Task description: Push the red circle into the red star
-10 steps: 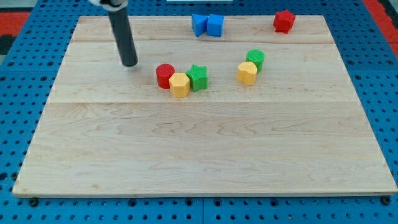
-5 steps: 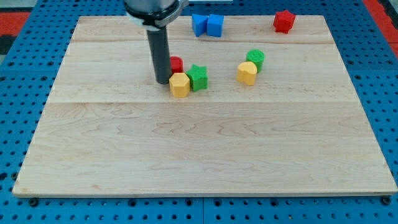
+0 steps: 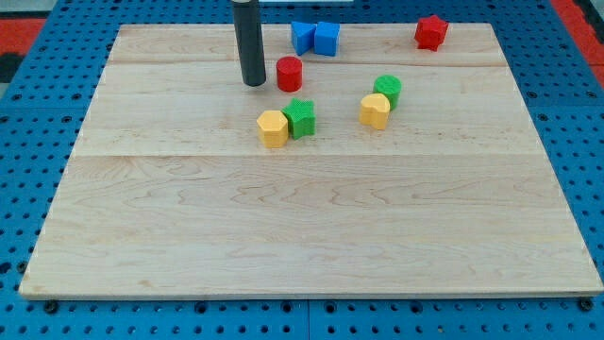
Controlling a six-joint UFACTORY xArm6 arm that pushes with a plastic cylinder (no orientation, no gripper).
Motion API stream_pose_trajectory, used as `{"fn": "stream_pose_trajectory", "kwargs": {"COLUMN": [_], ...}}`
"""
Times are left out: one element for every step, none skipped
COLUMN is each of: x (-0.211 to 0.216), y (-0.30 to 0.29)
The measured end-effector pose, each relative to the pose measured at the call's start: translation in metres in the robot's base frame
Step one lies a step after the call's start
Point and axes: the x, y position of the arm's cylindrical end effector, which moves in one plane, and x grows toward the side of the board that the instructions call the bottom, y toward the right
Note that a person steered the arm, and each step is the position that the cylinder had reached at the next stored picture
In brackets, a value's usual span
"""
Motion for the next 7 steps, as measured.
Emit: {"fn": "stream_pose_trajectory", "kwargs": {"x": [-0.001,-0.001,-0.019,-0.04,-0.043,-0.027,-0.016], "y": [0.023,0.056,0.079,0.084,0.111,0.144,0.164]}}
